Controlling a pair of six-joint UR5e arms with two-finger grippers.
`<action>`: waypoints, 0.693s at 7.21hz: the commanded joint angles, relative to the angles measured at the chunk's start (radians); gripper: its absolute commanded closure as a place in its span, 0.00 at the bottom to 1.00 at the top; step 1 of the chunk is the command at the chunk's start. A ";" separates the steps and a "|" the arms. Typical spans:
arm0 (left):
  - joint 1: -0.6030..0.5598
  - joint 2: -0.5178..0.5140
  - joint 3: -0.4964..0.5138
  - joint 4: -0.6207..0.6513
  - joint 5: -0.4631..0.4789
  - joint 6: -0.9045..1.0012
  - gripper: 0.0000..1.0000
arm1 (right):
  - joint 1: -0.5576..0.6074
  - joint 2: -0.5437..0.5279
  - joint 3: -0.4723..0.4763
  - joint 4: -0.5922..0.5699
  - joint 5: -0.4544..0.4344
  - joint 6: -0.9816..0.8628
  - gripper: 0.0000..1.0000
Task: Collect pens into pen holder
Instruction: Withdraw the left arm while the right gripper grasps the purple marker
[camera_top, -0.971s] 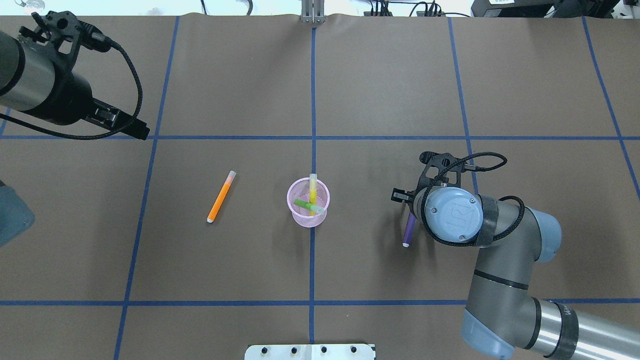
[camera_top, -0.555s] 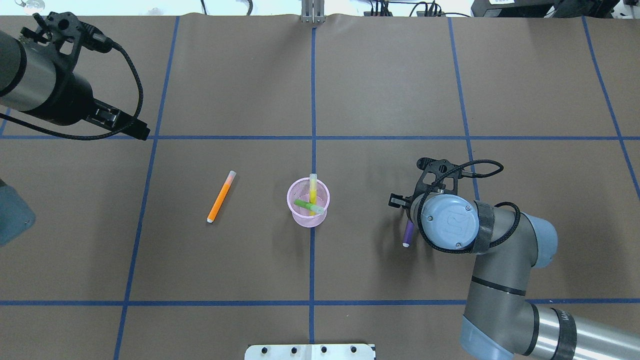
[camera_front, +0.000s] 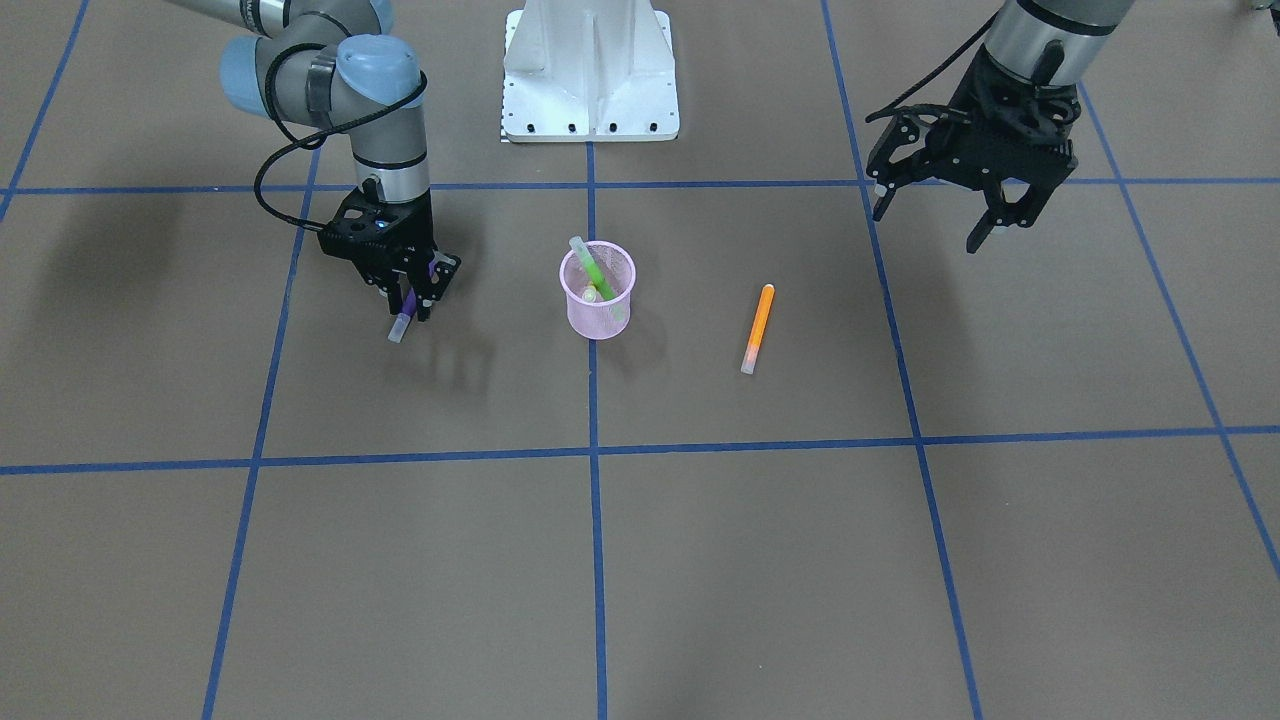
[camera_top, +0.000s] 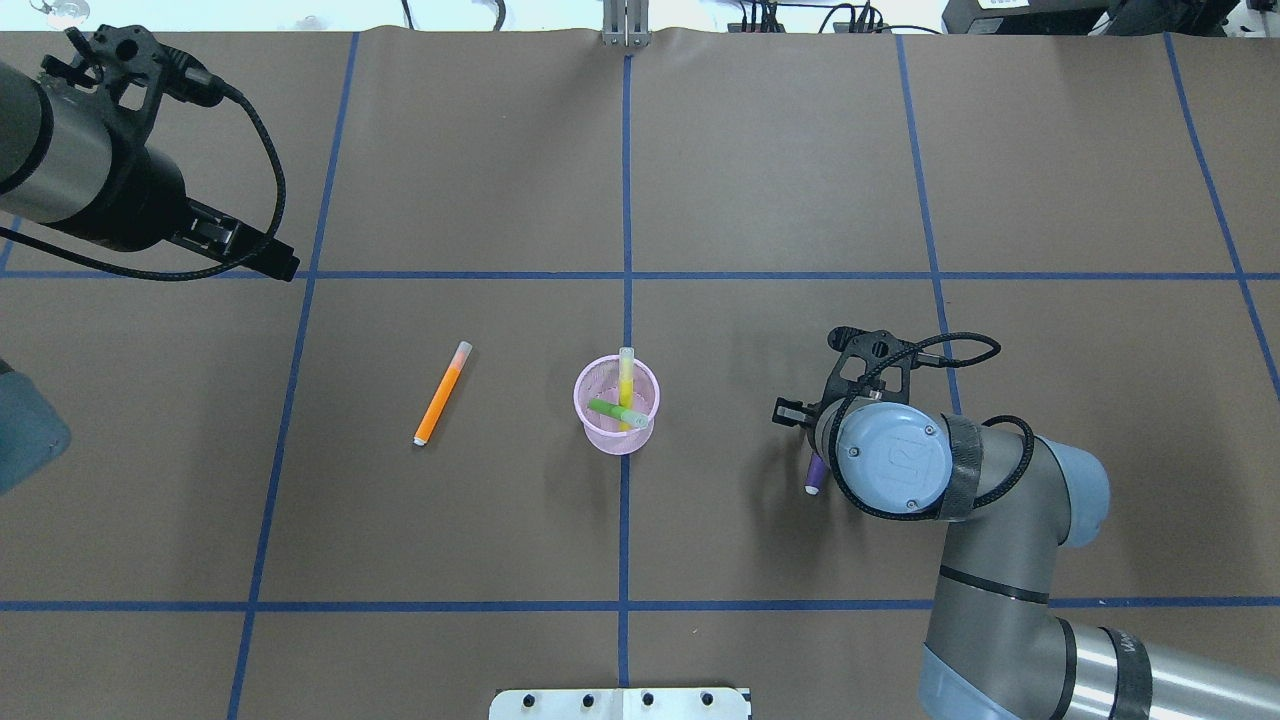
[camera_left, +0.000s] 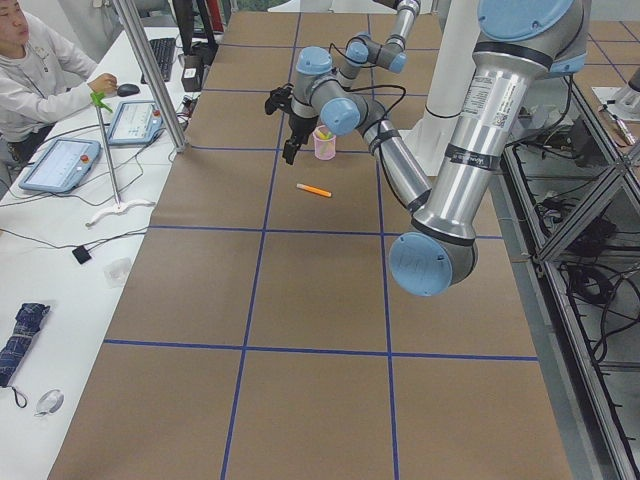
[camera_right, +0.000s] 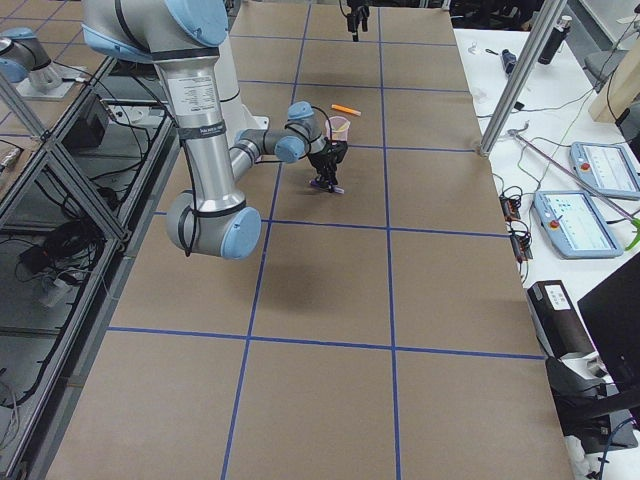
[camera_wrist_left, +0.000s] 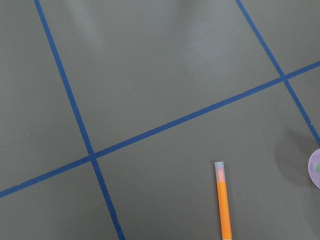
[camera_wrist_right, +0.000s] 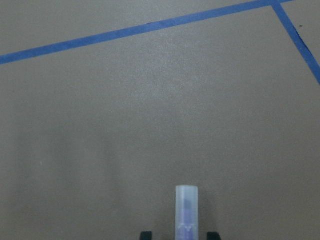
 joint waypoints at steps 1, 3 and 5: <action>0.000 0.000 -0.001 0.000 0.000 0.000 0.00 | -0.002 0.001 0.004 -0.003 0.000 0.013 1.00; 0.000 0.000 0.000 0.000 0.000 -0.002 0.00 | 0.015 0.009 0.018 -0.008 0.003 -0.003 1.00; 0.003 0.000 0.003 0.000 0.000 0.000 0.00 | 0.049 0.061 0.035 0.000 -0.127 -0.077 1.00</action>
